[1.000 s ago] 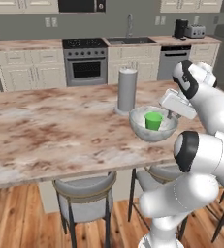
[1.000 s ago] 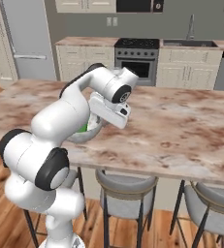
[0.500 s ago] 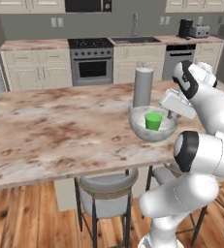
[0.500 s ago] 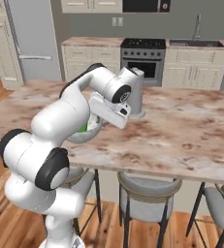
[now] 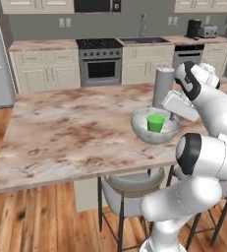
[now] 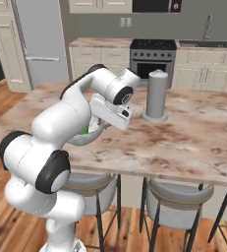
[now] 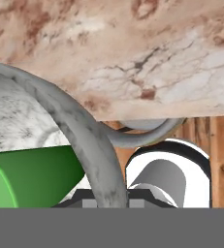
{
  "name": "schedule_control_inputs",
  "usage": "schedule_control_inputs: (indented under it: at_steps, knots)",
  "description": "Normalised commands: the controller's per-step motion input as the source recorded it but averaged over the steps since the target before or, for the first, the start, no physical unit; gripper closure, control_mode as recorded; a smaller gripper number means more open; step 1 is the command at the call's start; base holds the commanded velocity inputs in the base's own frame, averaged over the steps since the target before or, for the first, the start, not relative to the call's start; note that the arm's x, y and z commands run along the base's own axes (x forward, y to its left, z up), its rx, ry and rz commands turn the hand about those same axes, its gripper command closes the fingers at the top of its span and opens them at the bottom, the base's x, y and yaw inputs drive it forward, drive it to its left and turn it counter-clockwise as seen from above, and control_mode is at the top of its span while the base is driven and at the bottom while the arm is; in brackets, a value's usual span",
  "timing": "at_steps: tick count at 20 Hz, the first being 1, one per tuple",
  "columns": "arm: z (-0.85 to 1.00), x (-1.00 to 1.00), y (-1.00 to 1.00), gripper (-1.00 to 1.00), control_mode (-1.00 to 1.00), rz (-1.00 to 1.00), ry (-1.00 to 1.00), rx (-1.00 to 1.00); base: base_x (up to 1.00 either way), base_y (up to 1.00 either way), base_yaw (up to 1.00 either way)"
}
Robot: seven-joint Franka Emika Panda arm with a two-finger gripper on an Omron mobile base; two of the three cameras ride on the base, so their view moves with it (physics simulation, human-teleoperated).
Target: Place the cup inside the bowl on the dining table and move the bowl to any counter.
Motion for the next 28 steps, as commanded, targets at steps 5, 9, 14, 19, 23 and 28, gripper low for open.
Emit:
schedule_control_inputs:
  at_steps: [5,9,14,19,23,28]
  knots:
    - [0.0,0.0,0.0,1.0,1.0,0.0,0.0,0.0,0.0,0.57,-0.02]
    - [0.0,0.0,0.0,1.0,1.0,0.0,0.0,0.0,0.0,0.58,-0.03]
    - [0.0,0.0,0.0,1.0,1.0,0.0,0.0,0.0,0.0,0.57,-0.03]
    - [0.0,0.0,0.0,1.0,1.0,0.0,0.0,0.0,0.0,0.58,-0.03]
    - [0.0,0.0,0.0,1.0,1.0,0.0,0.0,0.0,0.0,0.63,-0.02]
    - [0.0,0.0,0.0,1.0,1.0,0.0,0.0,0.0,0.0,0.69,0.0]
